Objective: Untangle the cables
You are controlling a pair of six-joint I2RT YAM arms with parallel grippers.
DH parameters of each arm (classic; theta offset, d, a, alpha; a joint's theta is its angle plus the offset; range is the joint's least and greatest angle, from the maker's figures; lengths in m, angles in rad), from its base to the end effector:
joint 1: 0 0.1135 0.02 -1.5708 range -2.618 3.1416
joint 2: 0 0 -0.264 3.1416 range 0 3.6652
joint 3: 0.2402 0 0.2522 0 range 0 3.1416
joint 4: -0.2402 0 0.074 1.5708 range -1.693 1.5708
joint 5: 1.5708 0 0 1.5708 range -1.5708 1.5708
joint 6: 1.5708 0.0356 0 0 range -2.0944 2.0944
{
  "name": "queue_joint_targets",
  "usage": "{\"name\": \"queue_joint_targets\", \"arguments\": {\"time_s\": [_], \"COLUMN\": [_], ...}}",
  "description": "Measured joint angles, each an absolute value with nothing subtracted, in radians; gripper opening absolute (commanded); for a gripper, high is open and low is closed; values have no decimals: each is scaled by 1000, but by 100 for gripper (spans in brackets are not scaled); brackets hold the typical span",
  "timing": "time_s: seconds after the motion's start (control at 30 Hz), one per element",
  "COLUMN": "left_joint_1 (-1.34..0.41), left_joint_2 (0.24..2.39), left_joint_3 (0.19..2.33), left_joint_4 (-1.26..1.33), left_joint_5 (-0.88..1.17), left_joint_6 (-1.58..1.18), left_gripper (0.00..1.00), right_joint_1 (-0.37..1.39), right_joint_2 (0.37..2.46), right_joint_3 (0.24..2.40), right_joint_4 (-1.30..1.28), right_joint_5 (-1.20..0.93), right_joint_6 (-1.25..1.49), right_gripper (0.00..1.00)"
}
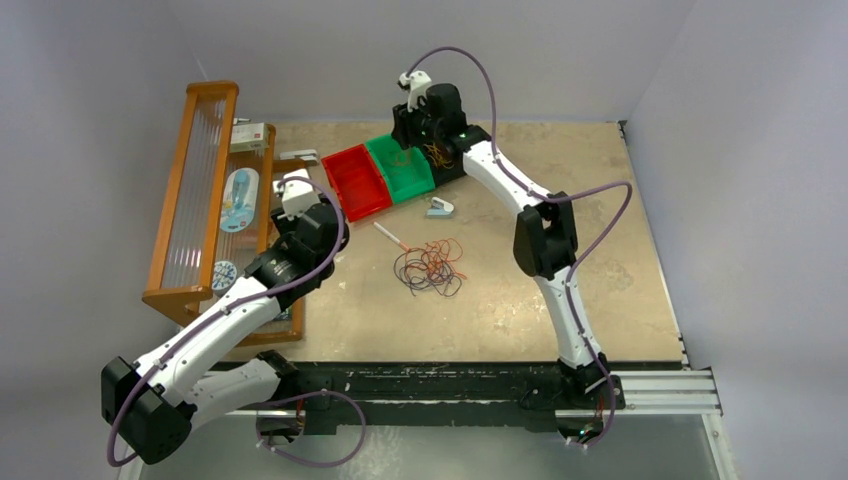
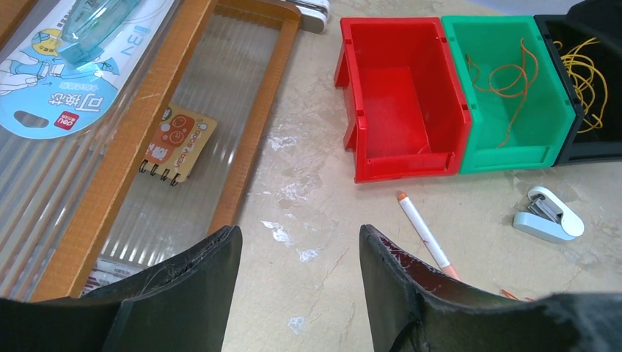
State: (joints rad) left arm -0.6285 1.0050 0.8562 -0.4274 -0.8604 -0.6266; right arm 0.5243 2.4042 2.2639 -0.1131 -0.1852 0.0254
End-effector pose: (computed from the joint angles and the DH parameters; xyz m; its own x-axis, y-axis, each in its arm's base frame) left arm 0.1867 -0.1023 0.3064 -0.2803 -0.2690 -0.9214 -0.3644 0.9179 -0.1571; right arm 0.4918 0.2920 0.2888 -0.2334 -0.1061 -0.9666 -0.6406 0.7646 0.0707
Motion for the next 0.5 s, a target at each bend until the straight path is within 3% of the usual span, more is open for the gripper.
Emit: {"name": "queue_joint_targets", "arguments": {"time_s": [0.5], "left_joint_1": [-628], "left_joint_2": [1047], "left_joint_3": [856], "left_joint_4": [-411], "left_joint_5": [-802], "left_joint_6": [-624], "left_gripper": [60], "right_joint_1": [524], "right_joint_2": [2392], "right_joint_3": [2248], "right_joint_4": [-183], "right_joint_5": [-75], "right_joint_6": [27], "right_gripper": [46]}}
